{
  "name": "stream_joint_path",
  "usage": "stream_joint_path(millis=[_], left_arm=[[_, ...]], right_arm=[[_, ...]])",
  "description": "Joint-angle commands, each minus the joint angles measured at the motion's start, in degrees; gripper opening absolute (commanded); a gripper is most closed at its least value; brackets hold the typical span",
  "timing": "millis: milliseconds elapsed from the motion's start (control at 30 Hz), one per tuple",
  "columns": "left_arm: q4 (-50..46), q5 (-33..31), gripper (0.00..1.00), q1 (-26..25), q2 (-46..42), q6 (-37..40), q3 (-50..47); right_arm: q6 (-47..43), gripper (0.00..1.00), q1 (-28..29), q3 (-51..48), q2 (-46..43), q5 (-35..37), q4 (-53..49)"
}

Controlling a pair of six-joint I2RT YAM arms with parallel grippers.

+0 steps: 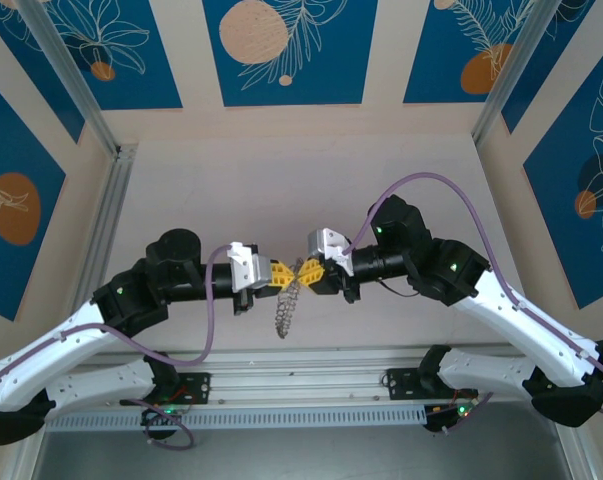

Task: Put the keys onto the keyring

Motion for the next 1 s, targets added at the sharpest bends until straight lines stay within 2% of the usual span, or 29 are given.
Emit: stream_joint_path(millis=[0,133,233,400,533,967], left_arm=[[3.8,1.1,0.0,-0.8,-1.5,-0.1,0.6],[3.9,1.2,0.0,-0.8,-1.6,-0.1,0.7],[3.8,1.2,0.0,-0.8,-1.7,-0.2,0.7],[4.4,1.5,0.0,-0.7,-1.9,-0.4,0.3],[5.0,1.8,0.0,-0.8,-2.1,-0.5,-0.2],[5.8,2.3,0.0,-0.8,-2.4,-0.4,-0.9]], right_arm=[[1.1,0.13,-0.7,-1.1,-0.4,-0.5,-1.0],[1.2,0.2,-0.8,-1.0,-0.5,-0.5,-1.3],[1.4,0.2,-0.9,-1.0,-0.6,-0.5,-1.1],[2.0,0.05,-1.3,-1.9,-0.8,-1.0,0.6],[2.4,0.0,-1.7,-1.9,-0.3,-1.2,0.8],[6.0,0.0,-3.0,2.4,5.6,-0.7,-3.4]])
